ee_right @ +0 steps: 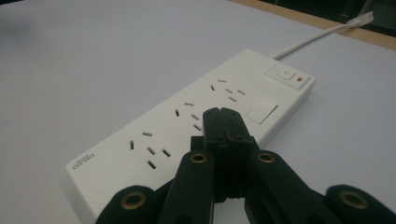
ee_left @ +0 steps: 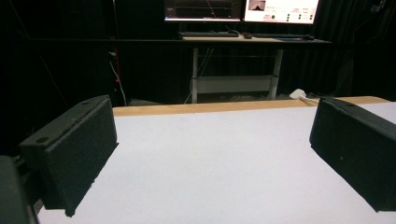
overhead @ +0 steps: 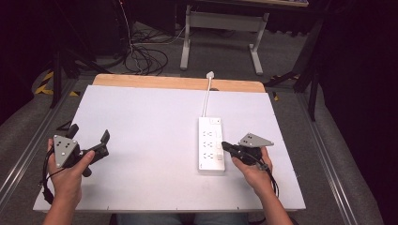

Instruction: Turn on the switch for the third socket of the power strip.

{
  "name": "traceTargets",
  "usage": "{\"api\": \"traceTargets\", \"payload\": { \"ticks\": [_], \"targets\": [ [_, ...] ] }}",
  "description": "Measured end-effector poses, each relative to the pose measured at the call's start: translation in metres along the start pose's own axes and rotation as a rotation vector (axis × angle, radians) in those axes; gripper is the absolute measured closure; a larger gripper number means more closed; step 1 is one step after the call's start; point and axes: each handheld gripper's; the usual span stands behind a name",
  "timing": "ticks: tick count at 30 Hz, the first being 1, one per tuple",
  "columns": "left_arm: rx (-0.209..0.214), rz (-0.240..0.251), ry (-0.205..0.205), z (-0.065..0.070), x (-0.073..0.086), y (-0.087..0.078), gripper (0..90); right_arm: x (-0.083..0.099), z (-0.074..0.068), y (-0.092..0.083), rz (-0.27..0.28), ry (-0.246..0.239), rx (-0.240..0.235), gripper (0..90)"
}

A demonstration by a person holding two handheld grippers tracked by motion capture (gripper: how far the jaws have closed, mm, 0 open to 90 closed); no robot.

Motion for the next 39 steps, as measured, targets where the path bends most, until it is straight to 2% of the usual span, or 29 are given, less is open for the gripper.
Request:
{"api": "traceTargets", "payload": {
  "ticks": [9, 15, 19, 24, 39],
  "targets": [
    [0.0, 0.006, -0.004, 0.0, 0.0, -0.004, 1.2, 0.001, 0.0, -0.01, 0.011, 0.005, 0.013, 90.0],
    [-0.013, 0.01, -0.014, -0.004, -0.001, -0.006, 1.2, 0.0, 0.0, -0.017, 0.056, 0.026, 0.019, 90.0],
    [-0.009, 0.005, -0.004, -0.002, -0.001, -0.004, 1.2, 0.0, 0.001, -0.02, 0.078, 0.032, 0.019, 90.0],
    [-0.007, 0.006, -0.005, -0.002, -0.001, -0.005, 1.2, -0.001, 0.002, -0.025, 0.137, 0.051, 0.007, 90.0],
    [-0.007, 0.008, -0.004, -0.001, -0.001, -0.006, 1.2, 0.0, 0.004, -0.035, 0.209, 0.081, 0.014, 90.0]
  ]
}}
Point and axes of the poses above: each handheld gripper's, and its own axes: y roughly forward along the jaws, x roughly out of its underside, z roughly to its right, and after that the axes turned 6 degrees about -x, right-handed
